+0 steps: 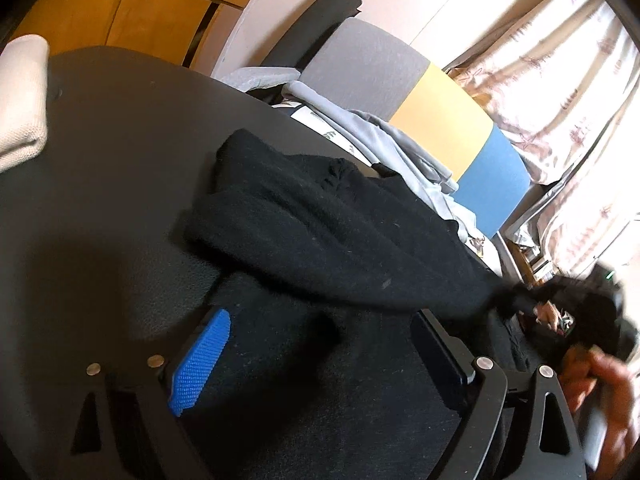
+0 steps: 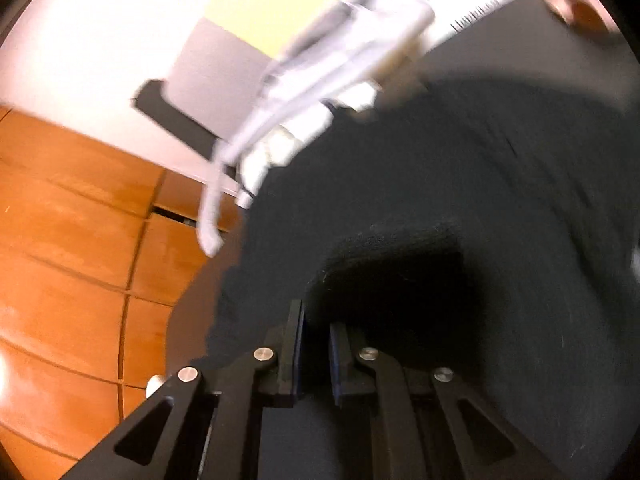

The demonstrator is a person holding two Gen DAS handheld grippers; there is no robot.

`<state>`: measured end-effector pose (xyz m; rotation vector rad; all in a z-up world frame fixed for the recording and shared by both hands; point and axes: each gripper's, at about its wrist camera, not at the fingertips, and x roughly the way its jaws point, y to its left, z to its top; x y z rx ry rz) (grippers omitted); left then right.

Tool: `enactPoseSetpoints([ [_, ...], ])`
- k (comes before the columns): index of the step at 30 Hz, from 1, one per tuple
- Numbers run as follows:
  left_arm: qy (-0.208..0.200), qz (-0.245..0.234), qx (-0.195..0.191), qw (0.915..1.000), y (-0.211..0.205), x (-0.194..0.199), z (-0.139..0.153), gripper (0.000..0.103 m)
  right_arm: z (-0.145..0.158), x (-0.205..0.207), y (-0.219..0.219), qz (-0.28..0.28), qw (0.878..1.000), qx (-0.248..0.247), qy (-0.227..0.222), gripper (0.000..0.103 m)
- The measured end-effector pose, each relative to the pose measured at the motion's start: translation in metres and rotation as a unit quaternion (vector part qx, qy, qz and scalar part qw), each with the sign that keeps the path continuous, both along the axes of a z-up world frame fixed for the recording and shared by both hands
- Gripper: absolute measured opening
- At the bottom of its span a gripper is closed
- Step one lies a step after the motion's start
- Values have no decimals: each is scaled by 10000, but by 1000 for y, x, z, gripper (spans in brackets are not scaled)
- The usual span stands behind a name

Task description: Fold clothes

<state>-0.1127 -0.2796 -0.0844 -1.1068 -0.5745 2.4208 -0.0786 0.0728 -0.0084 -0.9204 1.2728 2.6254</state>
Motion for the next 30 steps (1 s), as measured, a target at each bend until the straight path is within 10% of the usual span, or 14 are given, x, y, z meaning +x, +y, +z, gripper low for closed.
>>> enactPoseSetpoints([
  [8,-63,-114,-692,9975,17,-11,13,93,19,-8,16,-215,9970,740,90,10],
  [13,-183,158,-1152,9930,6,-24,14,93,-46,-2,29,-227,9938,575,-922,14],
  [24,-310,241,-1355,9900,-9,-28,4,92,-55,43,23,-294,9974,-232,-611,30],
  [30,215,250,-2886,9569,30,-54,8,92,-64,27,17,-311,9963,8,-805,28],
])
